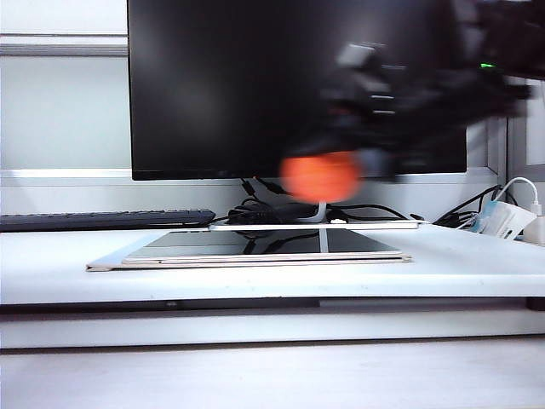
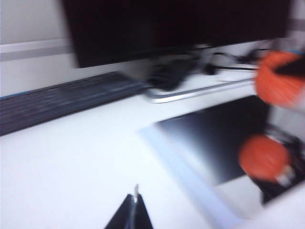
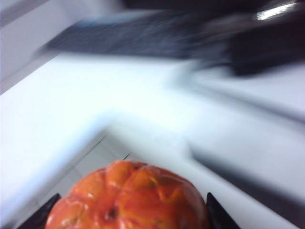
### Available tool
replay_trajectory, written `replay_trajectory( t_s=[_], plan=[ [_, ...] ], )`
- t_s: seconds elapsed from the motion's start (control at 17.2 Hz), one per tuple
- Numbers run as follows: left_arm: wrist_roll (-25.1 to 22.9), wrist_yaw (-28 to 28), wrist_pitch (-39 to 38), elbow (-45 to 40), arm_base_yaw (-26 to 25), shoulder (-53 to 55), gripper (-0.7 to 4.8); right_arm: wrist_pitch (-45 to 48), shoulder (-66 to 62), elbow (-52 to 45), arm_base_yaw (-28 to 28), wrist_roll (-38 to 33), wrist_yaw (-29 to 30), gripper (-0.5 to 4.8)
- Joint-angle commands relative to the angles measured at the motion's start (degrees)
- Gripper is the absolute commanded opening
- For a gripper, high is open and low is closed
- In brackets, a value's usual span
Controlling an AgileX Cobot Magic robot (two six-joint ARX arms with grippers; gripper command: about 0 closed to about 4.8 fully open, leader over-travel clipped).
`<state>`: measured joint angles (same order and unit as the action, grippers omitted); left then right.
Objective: Place the orange on the center of the mirror.
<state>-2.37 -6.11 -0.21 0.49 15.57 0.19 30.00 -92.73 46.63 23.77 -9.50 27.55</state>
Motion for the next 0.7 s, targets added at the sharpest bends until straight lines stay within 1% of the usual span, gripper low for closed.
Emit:
replay_trajectory(
  t_s=[0.06,0.12,0.23,0.35,0.41,0.64,0.7],
  plan=[
    [-0.2,0.9,0.4,0.1,-4.2,0.0,-0.05,0.6,0.1,0.1,5.8,2.4,-9.6,2.09],
    [-0.2,0.9,0.4,0.1,-4.5,0.0,-0.05,0.6,0.1,0.1,6.8,2.4,-12.5,2.10],
    [-0.2,0.7,0.4,0.1,-4.3,0.0,-0.05,0.1,-0.5,0.1,7.2,2.5,-11.0,2.09],
    [-0.2,0.9,0.4,0.0,-2.7,0.0,-0.05,-1.1,-2.1,0.1,7.3,2.4,-10.7,2.10],
    [-0.2,0.9,0.4,0.0,-0.5,0.0,-0.05,-1.1,-3.3,0.1,7.7,2.4,-10.4,2.10],
    [-0.2,0.8,0.4,0.0,5.1,0.0,-0.05,-1.0,-3.8,0.1,8.2,2.7,-10.0,2.10],
    [-0.2,0.9,0.4,0.0,7.2,0.0,-0.05,-1.0,-3.8,0.1,8.2,2.7,-10.0,2.10]
  ],
)
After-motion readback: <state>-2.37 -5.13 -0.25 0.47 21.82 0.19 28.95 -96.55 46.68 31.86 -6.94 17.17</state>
